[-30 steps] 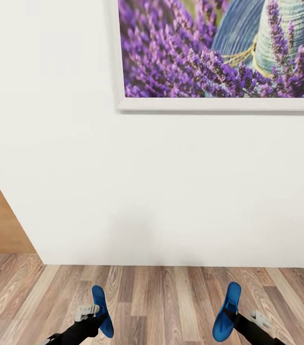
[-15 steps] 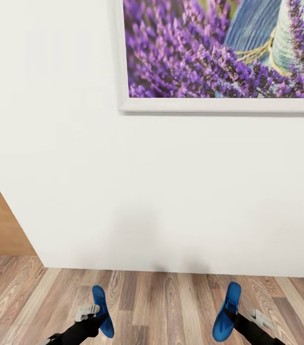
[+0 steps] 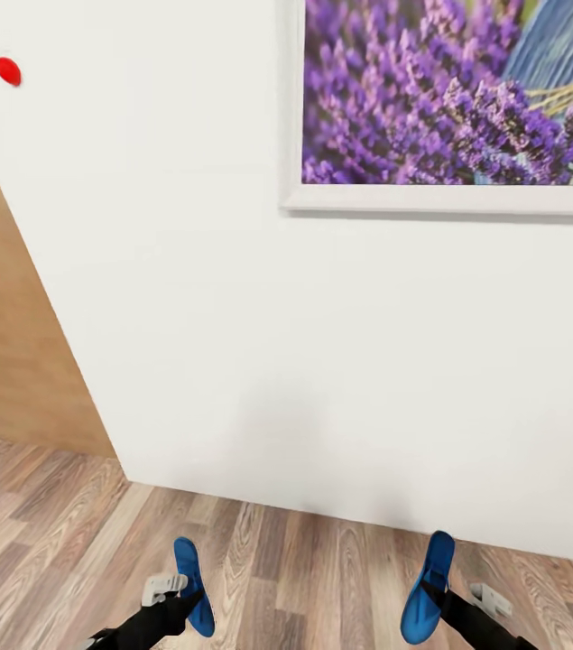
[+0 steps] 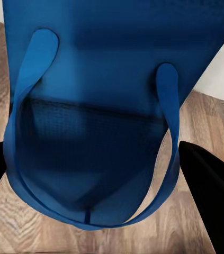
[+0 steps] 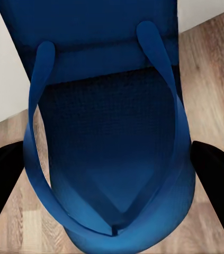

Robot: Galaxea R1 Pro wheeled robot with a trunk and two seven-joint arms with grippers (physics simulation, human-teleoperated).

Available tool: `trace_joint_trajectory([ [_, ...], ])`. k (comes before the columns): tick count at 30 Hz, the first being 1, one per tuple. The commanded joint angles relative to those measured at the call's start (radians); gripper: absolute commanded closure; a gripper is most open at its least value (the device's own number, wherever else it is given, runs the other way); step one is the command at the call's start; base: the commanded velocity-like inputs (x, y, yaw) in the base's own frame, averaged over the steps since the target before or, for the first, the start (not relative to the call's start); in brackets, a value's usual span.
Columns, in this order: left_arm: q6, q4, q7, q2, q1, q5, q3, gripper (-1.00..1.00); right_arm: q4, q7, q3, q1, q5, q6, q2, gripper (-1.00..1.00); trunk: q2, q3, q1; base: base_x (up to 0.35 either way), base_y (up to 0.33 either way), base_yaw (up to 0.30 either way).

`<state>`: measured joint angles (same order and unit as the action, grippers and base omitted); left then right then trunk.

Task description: In the bedroom, move the book from the bed onto either nightstand, and place the two sandals side by side next to the bed.

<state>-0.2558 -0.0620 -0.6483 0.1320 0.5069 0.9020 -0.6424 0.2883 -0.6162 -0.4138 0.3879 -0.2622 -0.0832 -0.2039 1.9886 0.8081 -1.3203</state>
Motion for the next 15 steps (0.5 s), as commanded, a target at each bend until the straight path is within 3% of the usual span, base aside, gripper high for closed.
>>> trace_joint_trajectory([
  [1,-0.007,0.001,-0.001,0.0,0.001,0.005,-0.008,1.0,0.001,-0.005,-0.003,0.0,-0.01,-0.009,0.0,1.0,0.0,0.001,0.0,0.0,0.0,0.292],
  [11,-0.007,0.001,-0.001,0.0,0.001,0.005,-0.008,1.0,0.0,-0.004,-0.003,0.0,-0.009,-0.009,0.0,1.0,0.0,0.001,0.0,0.0,0.0,0.292],
  [15,-0.006,0.001,-0.001,0.0,0.001,0.005,-0.008,1.0,0.0,-0.004,-0.003,0.0,-0.009,-0.009,0.0,1.0,0.0,0.001,0.0,0.201,0.0,0.292],
])
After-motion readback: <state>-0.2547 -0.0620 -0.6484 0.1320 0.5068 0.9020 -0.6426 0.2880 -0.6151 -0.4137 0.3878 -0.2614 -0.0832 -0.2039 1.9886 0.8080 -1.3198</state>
